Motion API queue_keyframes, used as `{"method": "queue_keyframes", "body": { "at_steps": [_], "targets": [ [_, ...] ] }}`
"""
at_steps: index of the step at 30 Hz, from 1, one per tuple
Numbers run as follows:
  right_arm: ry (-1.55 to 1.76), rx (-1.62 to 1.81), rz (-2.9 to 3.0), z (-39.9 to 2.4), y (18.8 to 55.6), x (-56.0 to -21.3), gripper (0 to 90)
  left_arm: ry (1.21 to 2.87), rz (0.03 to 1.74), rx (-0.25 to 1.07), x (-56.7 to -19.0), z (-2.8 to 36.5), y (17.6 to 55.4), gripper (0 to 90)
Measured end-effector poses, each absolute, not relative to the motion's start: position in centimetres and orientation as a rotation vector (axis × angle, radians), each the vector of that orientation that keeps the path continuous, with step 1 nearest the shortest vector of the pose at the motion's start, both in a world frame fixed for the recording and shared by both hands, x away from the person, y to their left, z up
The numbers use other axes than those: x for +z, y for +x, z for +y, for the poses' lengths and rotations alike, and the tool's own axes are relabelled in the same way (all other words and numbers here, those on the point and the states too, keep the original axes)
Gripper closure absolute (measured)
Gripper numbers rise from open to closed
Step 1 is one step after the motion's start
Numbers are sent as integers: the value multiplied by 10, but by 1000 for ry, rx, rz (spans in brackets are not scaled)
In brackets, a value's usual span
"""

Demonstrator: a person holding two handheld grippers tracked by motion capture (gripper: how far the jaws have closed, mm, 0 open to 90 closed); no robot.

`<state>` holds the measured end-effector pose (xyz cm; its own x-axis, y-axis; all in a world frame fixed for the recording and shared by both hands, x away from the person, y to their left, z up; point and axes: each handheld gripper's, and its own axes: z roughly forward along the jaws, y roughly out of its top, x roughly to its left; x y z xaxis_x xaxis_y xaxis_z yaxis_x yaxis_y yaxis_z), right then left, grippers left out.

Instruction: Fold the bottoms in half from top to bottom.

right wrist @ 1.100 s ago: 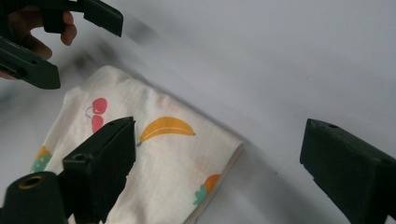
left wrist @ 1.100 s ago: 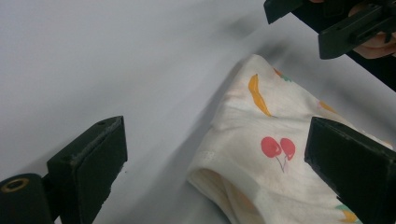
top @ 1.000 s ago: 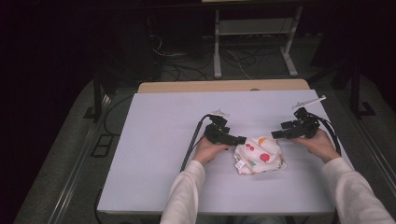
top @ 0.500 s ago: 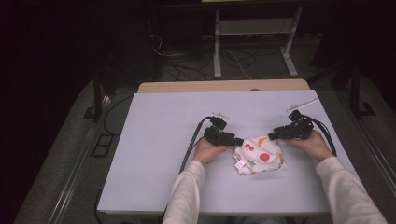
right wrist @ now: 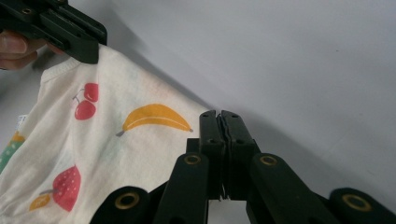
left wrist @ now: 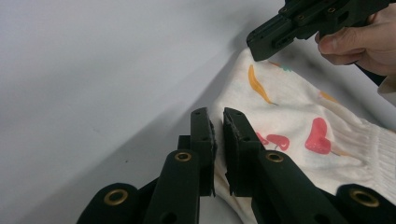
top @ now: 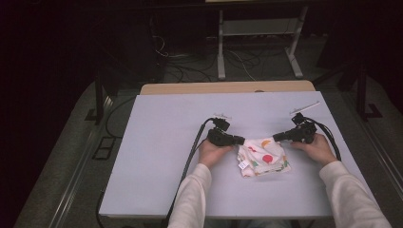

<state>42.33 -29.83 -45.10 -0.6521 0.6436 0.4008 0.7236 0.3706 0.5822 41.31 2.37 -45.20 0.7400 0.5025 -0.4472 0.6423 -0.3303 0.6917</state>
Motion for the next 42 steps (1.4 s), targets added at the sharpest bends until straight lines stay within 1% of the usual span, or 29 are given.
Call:
{"method": "queue_keyframes", "body": {
  "at_steps": [4, 13, 22, 26, 36, 40, 42],
  "targets": [
    [-1271, -1170, -2493, -298, 422, -448, 867, 2002, 873, -154, -446, 30, 414, 828],
    [-1252, -1188, -2528, -270, 423, -443, 866, 2014, 893, -96, -432, 53, 415, 828],
    [-1239, -1210, -2539, -251, 427, -439, 867, 2007, 915, -59, -422, 72, 424, 827],
    [-1245, -1216, -2537, -244, 431, -435, 866, 2052, 915, -23, -422, 76, 427, 827],
    [-1352, -1268, -2565, -226, 437, -428, 867, 2032, 937, 24, -418, 87, 441, 827],
    [-1434, -1291, -2555, -223, 442, -431, 867, 2023, 926, 59, -423, 84, 447, 827],
    [-1443, -1306, -2539, -223, 444, -434, 867, 2009, 936, 46, -427, 86, 451, 827]
  ]
}}
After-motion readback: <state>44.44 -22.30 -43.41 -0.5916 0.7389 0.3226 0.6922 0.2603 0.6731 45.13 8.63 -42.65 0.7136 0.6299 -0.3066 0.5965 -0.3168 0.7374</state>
